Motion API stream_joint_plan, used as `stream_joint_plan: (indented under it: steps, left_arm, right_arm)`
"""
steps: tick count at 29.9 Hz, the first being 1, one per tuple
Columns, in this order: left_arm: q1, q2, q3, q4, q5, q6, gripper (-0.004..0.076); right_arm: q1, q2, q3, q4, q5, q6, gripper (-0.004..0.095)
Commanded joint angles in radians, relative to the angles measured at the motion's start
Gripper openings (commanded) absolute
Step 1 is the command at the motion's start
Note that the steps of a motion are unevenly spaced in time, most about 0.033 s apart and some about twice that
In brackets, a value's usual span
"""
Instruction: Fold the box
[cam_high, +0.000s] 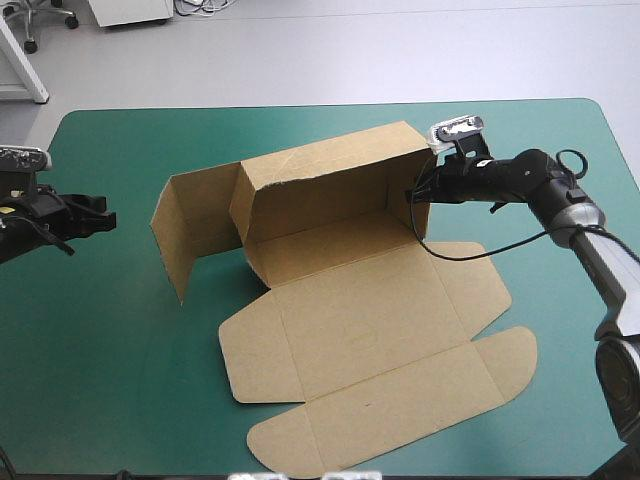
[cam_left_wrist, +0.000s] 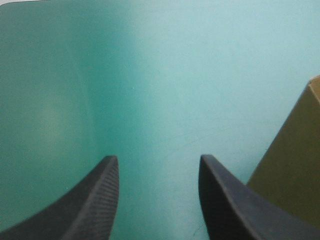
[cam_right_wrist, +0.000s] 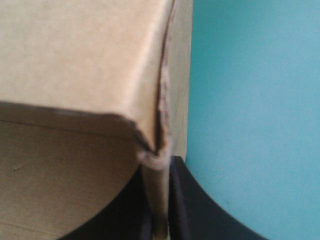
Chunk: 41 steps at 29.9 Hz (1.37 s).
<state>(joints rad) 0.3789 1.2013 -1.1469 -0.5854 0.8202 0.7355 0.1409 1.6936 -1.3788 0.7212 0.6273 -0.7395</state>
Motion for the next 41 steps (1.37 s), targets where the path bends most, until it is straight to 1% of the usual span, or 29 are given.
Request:
stream_joint_plan:
  steps: [1, 7, 13, 17, 19, 24, 26, 33, 35, 38, 41]
  left_arm:
    - [0.003, -0.026, -0.026, -0.047, -0.050, 0.005, 0.0356]
    - [0.003, -0.026, -0.026, -0.049, -0.050, 0.005, 0.0356]
    - [-0.001, -0.026, -0.026, -0.051, -0.050, 0.005, 0.0356]
    - [-0.001, -0.026, -0.026, -0.055, -0.050, 0.005, 0.0356]
    - [-0.001, -0.026, -0.026, -0.057, -0.049, 0.005, 0.0356]
    - [-0.001, -0.026, -0.026, -0.061, -0.040, 0.005, 0.0356]
    - [-0.001, -0.026, -0.026, -0.063, -0.038, 0.005, 0.0356]
    - [-0.001, -0.026, -0.026, -0.072, -0.038, 0.007, 0.0356]
    - [-0.001, -0.026, -0.026, -0.072, -0.038, 0.007, 0.0356]
    - [-0.001, -0.026, -0.026, -0.072, -0.040, 0.007, 0.0356]
    - [-0.001, -0.026, -0.026, -0.076, -0.040, 0.013, 0.0356]
  right_arm:
    - [-0.007, -0.050, -0.112, -0.053, 0.063, 0.115, -0.0005]
    - [-0.007, -0.050, -0.263, -0.218, 0.211, 0.261, -0.0005]
    - [-0.007, -0.048, -0.385, -0.369, 0.369, 0.359, -0.0005]
    - [-0.007, -0.040, -0.435, -0.449, 0.470, 0.406, -0.0005]
    - [-0.007, -0.027, -0.453, -0.474, 0.524, 0.423, -0.0005]
    - [-0.007, 0.022, -0.461, -0.479, 0.598, 0.439, -0.0005]
    - [-0.007, 0.053, -0.461, -0.479, 0.603, 0.445, -0.0005]
    - [-0.007, 0.120, -0.461, -0.477, 0.569, 0.444, -0.0005]
    - [-0.007, 0.124, -0.461, -0.477, 0.552, 0.440, 0.0014]
    - [-0.007, 0.124, -0.461, -0.477, 0.509, 0.428, 0.0125]
    - [-0.007, 0.124, -0.461, -0.465, 0.471, 0.419, 0.0285]
